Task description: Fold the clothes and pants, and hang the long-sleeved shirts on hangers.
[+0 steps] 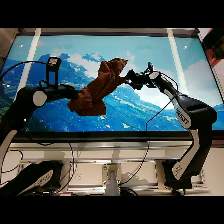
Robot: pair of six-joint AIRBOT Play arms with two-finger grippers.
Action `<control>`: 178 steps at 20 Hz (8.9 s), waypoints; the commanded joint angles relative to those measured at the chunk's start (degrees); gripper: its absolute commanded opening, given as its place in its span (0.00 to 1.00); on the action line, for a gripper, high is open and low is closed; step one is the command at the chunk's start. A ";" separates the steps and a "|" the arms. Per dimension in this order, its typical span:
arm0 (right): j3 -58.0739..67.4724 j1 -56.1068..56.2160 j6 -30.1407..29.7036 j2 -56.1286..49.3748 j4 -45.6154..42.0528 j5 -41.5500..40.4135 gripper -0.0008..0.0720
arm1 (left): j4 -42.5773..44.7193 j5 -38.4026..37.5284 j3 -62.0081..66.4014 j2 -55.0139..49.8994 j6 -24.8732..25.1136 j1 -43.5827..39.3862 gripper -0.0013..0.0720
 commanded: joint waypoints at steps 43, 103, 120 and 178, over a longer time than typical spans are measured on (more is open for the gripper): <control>8.94 -14.25 -19.58 70.95 -37.94 49.29 0.04 | -1.62 -5.11 -0.33 38.69 -26.34 14.38 0.04; -54.03 -18.60 -23.10 41.03 -3.08 14.08 0.69 | -1.66 2.84 -5.03 -6.05 -14.71 16.22 0.97; -54.01 -13.20 -25.70 38.18 -2.84 7.74 0.04 | -4.28 0.24 -8.28 -9.75 -14.69 15.61 0.94; -20.20 -13.27 -29.94 67.30 -9.70 9.62 0.04 | -42.82 16.09 6.75 18.03 20.41 17.49 0.04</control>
